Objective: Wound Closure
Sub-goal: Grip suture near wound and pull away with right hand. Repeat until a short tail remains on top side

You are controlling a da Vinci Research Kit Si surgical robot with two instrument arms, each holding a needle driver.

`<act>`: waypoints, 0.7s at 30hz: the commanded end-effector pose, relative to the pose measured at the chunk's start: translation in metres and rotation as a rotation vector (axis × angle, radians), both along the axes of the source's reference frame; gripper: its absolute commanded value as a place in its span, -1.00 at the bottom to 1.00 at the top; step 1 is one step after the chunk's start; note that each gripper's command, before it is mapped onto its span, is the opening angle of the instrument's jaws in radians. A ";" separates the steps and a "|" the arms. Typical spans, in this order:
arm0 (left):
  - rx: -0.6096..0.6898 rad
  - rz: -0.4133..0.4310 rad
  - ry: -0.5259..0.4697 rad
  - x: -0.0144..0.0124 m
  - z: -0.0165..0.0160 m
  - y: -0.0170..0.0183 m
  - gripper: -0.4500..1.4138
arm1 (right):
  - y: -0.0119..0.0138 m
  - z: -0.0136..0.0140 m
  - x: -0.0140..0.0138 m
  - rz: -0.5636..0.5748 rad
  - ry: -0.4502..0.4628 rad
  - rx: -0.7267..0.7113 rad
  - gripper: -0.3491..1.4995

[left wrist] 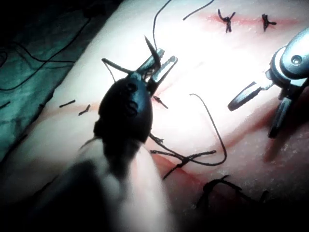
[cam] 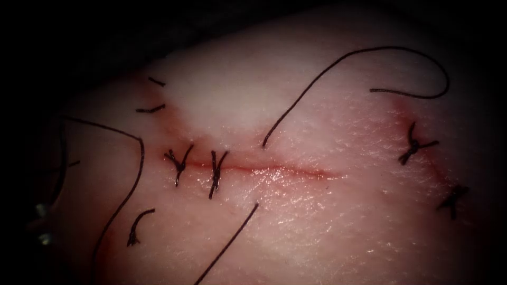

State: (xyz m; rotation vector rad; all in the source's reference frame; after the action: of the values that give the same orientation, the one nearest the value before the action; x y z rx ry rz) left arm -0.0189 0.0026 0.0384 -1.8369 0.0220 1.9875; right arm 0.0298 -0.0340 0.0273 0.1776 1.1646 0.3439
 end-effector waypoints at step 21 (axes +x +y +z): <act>0.009 -0.102 0.009 0.0030 0.0010 0.0021 -1.00 | 0.0068 0.0123 -0.0043 -0.098 -0.121 -0.192 0.82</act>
State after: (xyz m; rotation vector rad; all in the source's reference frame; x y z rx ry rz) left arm -0.0154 0.0039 0.0391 -1.7803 0.1032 1.9237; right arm 0.0244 -0.0282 0.0395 0.0450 1.0514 0.1461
